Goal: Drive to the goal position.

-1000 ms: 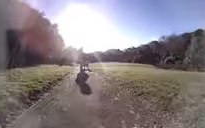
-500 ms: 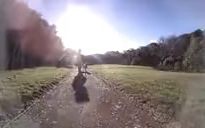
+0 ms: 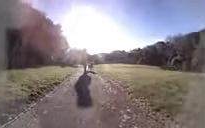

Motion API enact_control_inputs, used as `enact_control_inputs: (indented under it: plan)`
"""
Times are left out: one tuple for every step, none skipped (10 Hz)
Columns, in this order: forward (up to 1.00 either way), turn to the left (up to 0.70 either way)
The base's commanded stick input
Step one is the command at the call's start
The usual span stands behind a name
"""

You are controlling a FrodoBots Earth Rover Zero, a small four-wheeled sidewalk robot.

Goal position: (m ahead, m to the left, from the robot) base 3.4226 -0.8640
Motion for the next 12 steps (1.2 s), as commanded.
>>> enact_control_inputs:
  plan:
    - [0.5,0.0]
    - [0.5,0.01]
    - [0.5,0.02]
    - [0.5,0.14]
    - [0.5,0.42]
    - [0.5,0.23]
    - [0.5,0.0]
    - [0.5,0.0]
    - [0.5,0.0]
    - [0.5,0.0]
    - [0.5,0.0]
    - [0.5,0.0]
